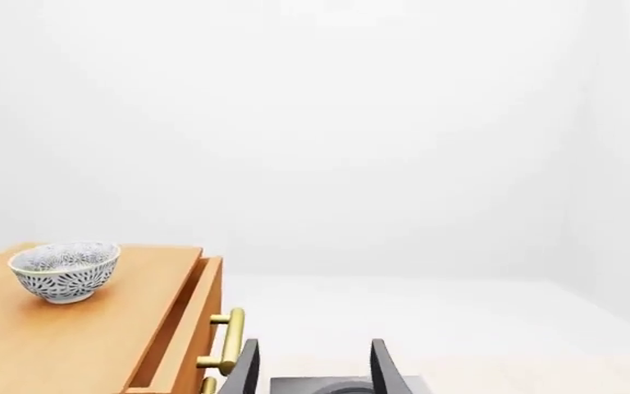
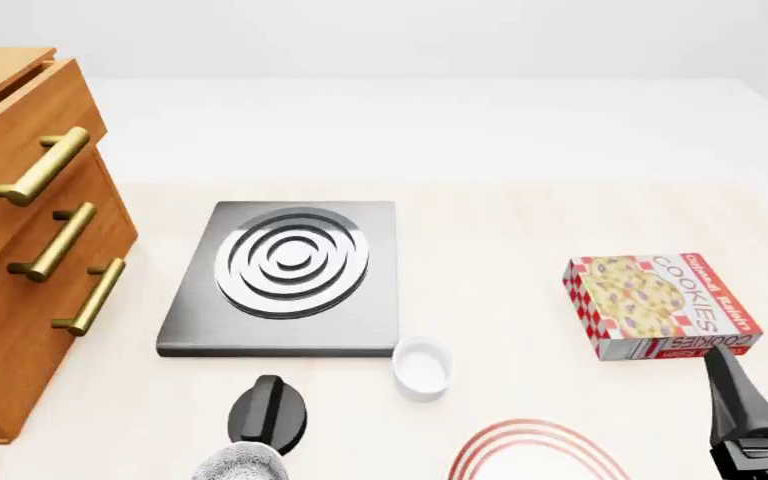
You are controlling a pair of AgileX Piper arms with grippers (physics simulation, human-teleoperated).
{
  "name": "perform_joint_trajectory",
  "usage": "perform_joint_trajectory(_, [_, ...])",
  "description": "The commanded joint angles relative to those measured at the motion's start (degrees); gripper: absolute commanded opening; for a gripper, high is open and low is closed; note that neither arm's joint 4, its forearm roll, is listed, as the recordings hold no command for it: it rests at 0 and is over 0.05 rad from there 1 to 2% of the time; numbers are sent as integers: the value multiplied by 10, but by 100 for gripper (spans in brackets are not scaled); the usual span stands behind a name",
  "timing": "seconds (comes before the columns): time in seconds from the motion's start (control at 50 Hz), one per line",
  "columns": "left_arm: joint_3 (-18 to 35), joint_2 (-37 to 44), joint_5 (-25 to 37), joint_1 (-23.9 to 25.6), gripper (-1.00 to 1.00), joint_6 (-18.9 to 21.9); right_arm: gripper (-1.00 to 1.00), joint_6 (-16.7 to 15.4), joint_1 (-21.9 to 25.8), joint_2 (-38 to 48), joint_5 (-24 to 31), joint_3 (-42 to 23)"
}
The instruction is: Pick the akita bowl on the wooden cabinet and place it on the plate.
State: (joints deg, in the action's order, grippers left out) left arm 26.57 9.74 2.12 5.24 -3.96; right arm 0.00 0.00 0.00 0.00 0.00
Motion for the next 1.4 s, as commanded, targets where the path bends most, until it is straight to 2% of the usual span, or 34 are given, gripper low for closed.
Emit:
perform_joint_trajectory(0.02, [63,53,3,-25,100,-16,100,0,0,0,0,0])
perform_joint_trajectory(0.18, [106,101,31,-56,100,-20,100,0,0,0,0,0])
perform_joint_trajectory(0.24, [132,136,50,-68,100,-33,100,0,0,0,0,0])
perform_joint_trajectory(0.44, [219,198,90,-87,100,-25,100,0,0,0,0,0])
perform_joint_trajectory(0.7, [309,270,121,-140,100,-53,100,0,0,0,0,0])
perform_joint_trajectory(0.88, [357,309,145,-183,100,-79,100,0,0,0,0,0])
perform_joint_trajectory(1.16, [402,327,182,-211,100,-82,100,0,0,0,0,0])
perform_joint_trajectory(1.4, [441,359,219,-254,100,-119,100,0,0,0,0,0])
